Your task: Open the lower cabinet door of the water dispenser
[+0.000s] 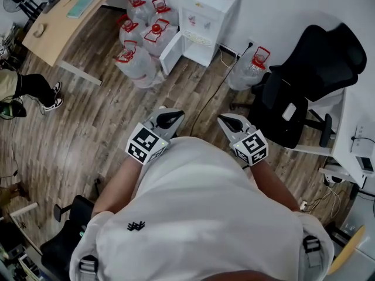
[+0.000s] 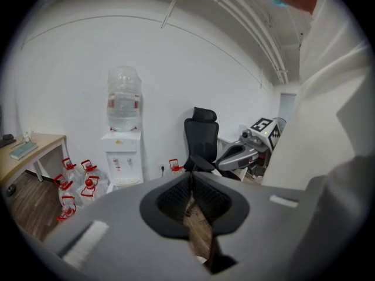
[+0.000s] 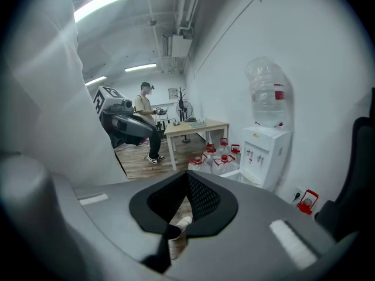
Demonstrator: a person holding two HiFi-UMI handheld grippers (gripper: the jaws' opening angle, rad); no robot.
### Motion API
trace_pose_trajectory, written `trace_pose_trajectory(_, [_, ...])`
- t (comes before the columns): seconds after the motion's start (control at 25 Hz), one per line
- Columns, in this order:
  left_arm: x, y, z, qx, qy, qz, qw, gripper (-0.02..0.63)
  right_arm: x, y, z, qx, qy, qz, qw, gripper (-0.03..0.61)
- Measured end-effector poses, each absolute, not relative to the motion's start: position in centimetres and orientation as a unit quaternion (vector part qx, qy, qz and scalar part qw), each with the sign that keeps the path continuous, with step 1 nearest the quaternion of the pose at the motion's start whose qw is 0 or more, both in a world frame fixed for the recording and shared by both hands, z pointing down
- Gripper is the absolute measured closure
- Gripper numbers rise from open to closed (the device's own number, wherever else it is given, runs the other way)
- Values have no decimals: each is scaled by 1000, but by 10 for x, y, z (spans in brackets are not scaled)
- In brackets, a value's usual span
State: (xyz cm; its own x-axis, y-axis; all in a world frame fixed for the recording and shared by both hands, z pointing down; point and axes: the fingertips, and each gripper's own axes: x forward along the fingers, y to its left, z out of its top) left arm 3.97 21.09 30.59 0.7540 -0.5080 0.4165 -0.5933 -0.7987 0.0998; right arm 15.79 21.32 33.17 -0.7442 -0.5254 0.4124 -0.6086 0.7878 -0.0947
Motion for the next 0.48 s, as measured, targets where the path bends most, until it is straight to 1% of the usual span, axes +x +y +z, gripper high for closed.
trace_pose_trajectory(0.48, [56,223,310,930,-291,193,119,557,173,232,327,312,-927,119,173,577])
